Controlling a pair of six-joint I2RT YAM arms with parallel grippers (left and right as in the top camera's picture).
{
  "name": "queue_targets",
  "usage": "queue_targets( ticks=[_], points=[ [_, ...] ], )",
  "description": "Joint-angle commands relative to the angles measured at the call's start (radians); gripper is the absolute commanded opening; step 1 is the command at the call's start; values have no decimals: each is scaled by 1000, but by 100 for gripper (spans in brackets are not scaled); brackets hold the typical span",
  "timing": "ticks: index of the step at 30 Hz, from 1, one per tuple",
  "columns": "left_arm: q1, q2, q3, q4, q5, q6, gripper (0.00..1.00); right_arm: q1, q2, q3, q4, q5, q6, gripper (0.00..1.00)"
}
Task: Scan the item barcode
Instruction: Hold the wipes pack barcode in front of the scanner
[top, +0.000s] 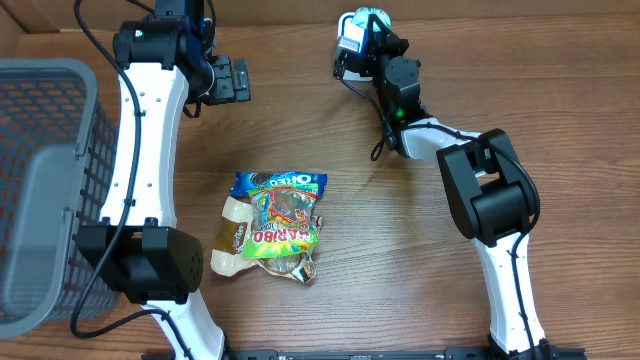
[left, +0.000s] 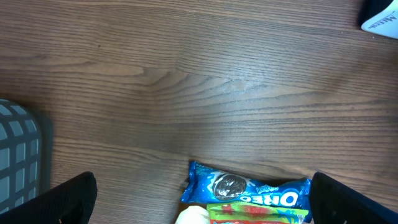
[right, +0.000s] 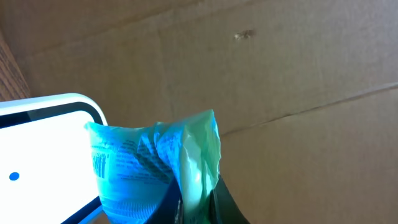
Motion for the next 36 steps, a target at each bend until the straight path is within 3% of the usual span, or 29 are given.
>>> queue_targets(
  ticks=[1, 6, 11, 16, 20, 23, 25, 27, 33, 36],
  points=[
    [-6, -2, 17, 1, -6, -17, 100, -2, -1, 15, 12, 2, 3, 4],
    [-6, -2, 17, 1, -6, -17, 100, -2, -1, 15, 47, 3, 3, 4],
    [-6, -2, 17, 1, -6, -17, 100, 18, -21, 15, 227, 9, -2, 4],
    [-6, -2, 17, 1, -6, -17, 100, 54, -128, -11, 177, 23, -2, 4],
    [-6, -2, 17, 1, -6, -17, 100, 89, -265, -68, 24, 112, -1, 4],
    [-6, -2, 17, 1, -6, -17, 100, 111, -425, -107, -292, 143, 14, 4],
    [-6, -2, 17, 1, -6, -17, 100, 131, -560, -107, -644, 145, 136, 4],
    [-6, -2, 17, 1, -6, -17, 100, 140, -631, -107, -804, 145, 292, 4],
    [-6, -2, 17, 1, -6, -17, 100, 140, -800, -107, -1264, 137, 1167, 4],
    [-6, -2, 17, 1, -6, -17, 100, 124, -835, -107, -1493, 86, 1406, 4]
  ],
)
